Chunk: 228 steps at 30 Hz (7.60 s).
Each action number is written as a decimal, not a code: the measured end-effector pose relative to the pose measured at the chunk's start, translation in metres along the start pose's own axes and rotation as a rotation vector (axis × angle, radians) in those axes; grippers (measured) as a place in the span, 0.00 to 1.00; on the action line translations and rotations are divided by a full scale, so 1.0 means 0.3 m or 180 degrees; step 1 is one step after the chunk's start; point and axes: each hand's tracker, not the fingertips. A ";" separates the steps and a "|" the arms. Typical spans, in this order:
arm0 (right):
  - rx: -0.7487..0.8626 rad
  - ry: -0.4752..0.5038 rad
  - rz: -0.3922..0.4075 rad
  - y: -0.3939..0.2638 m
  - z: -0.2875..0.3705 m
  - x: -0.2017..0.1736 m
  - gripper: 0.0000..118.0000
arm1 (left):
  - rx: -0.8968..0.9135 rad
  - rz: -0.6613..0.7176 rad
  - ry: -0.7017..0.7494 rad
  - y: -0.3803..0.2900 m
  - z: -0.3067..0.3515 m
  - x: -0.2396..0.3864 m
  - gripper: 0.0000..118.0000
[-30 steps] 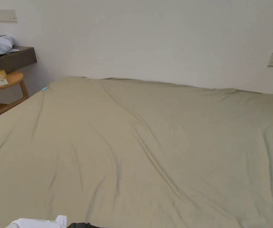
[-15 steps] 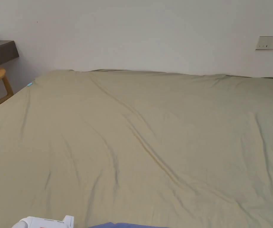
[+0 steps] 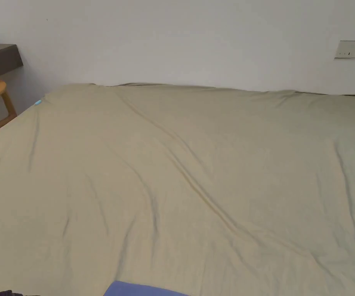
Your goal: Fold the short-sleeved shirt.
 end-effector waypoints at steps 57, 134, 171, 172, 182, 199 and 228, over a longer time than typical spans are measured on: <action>-0.0203 -0.0066 0.0198 0.030 -0.016 -0.020 0.05 | -0.1121 -0.0537 -0.1133 0.003 -0.198 0.029 0.05; -0.0126 0.0112 -0.0408 -0.122 0.102 0.127 0.05 | -0.1186 -0.0640 -0.0522 -0.385 -0.477 0.378 1.00; -0.0011 0.0217 -0.0650 -0.082 0.101 0.123 0.05 | -0.1325 -0.1635 -0.0260 -0.529 -0.457 0.951 0.07; 0.0001 0.0205 -0.0697 -0.088 0.111 0.137 0.05 | -0.1436 -0.1877 -0.0115 -0.600 -0.548 0.998 0.07; 0.0105 0.0018 -0.0882 -0.129 0.195 0.261 0.05 | -0.1296 -0.2148 0.0322 -0.797 -0.840 1.009 0.80; 0.0080 0.0167 -0.0938 -0.151 0.194 0.273 0.05 | 0.0467 -0.3692 0.1093 -1.117 -0.860 0.884 0.00; -0.3201 0.1630 0.0095 -0.171 -0.612 -0.233 0.05 | 0.1816 -0.1938 0.1101 -0.901 -0.130 0.635 0.00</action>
